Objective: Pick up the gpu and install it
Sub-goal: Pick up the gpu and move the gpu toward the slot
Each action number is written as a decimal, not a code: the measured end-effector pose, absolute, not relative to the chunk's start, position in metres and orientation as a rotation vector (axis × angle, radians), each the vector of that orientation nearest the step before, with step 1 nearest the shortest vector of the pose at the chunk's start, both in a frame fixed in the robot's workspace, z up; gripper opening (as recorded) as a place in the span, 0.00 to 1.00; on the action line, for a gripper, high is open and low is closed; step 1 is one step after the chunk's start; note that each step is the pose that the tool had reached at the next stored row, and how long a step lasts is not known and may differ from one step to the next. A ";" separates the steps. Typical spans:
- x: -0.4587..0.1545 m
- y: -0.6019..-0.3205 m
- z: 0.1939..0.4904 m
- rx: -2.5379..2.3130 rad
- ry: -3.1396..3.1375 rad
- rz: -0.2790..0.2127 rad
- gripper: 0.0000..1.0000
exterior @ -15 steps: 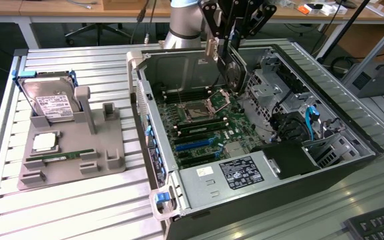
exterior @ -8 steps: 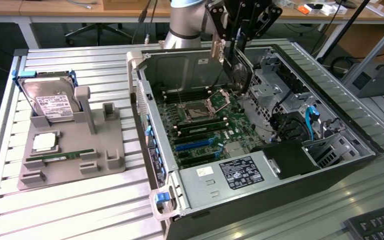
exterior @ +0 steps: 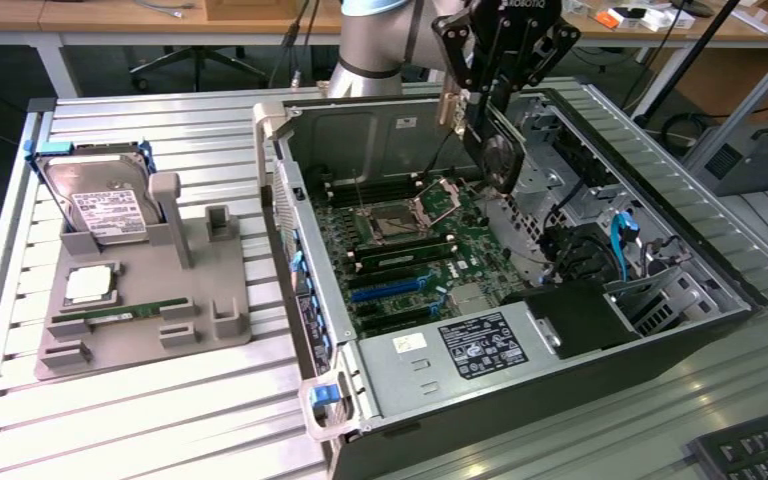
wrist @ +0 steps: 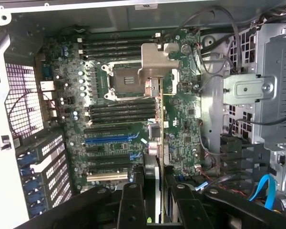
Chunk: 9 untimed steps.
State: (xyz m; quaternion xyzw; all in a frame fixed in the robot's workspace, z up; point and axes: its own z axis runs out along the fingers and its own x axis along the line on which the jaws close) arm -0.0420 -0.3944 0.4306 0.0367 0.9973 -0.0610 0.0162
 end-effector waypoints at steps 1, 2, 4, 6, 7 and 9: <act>-0.041 -0.394 0.430 0.114 3.101 -0.191 0.27; -0.041 -0.394 0.430 0.114 3.101 -0.192 0.27; -0.040 -0.394 0.430 0.114 3.101 -0.194 0.27; -0.039 -0.394 0.429 0.114 3.101 -0.196 0.27; -0.038 -0.394 0.429 0.114 3.101 -0.197 0.27; -0.037 -0.394 0.428 0.114 3.101 -0.199 0.27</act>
